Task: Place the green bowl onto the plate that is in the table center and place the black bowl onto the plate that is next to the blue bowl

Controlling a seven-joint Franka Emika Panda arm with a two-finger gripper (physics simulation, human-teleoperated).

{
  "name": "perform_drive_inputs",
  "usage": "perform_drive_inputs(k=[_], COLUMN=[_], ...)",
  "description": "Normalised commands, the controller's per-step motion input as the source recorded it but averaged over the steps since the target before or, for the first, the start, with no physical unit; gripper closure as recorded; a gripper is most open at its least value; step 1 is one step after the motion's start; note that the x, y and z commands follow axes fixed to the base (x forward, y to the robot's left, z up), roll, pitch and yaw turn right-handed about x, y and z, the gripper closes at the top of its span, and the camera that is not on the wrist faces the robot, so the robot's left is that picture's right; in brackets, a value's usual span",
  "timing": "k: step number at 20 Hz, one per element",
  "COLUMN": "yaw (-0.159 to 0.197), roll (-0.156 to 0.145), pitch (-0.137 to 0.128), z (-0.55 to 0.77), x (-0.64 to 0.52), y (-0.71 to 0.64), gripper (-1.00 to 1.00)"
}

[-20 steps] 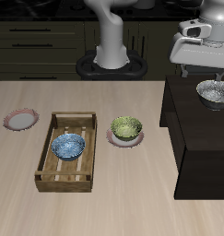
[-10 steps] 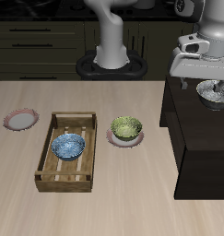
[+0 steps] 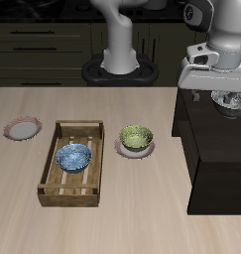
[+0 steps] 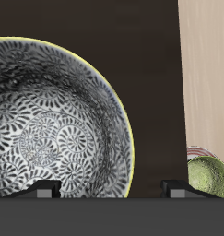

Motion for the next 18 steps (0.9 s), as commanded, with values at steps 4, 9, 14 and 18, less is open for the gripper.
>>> perform_drive_inputs(k=[4,9,14,18], yaw=[-0.014,0.017,-0.010,0.013], roll=[0.027,0.011,0.008,-0.001], pitch=[-0.009,-0.048,-0.023,-0.042], z=[-0.01,0.13,0.15,0.22], x=[-0.06,-0.09,-0.07,-0.22], y=[0.00,0.02,-0.08,-0.23], gripper=[1.00,1.00,1.00,1.00])
